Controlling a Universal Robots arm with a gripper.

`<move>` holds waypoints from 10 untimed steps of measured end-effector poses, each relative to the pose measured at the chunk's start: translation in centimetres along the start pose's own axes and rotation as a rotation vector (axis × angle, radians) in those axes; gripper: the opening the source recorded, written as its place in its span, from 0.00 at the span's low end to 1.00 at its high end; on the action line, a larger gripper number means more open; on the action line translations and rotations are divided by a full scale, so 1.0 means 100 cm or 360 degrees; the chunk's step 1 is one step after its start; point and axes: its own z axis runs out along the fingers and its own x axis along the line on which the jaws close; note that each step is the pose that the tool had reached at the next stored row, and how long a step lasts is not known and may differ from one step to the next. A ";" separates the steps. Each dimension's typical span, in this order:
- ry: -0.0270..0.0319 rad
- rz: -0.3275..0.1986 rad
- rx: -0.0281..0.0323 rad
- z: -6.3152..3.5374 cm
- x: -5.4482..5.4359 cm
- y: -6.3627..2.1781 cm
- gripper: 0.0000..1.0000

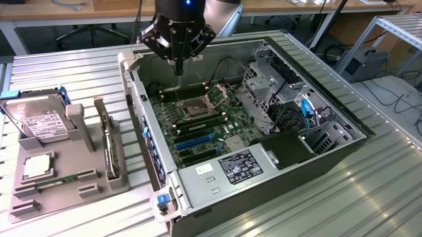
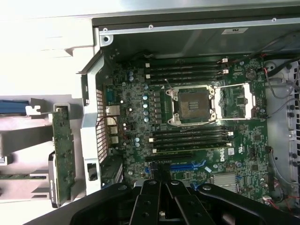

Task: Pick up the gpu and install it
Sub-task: 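Reach for the gpu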

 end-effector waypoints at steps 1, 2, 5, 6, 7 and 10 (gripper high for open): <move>0.00000 0.0000 0.00000 0.0000 0.000 0.0000 0.11; 0.00000 0.0000 0.00000 0.0000 0.000 0.0000 0.11; 0.00000 0.0000 0.00001 0.0000 0.001 -0.0001 0.11; 0.00000 0.0000 0.00000 0.0000 0.001 -0.0001 0.11; -0.00001 0.0000 0.00000 0.0000 0.001 -0.0001 0.11; 0.00000 0.0000 -0.00001 0.0000 0.002 -0.0002 0.11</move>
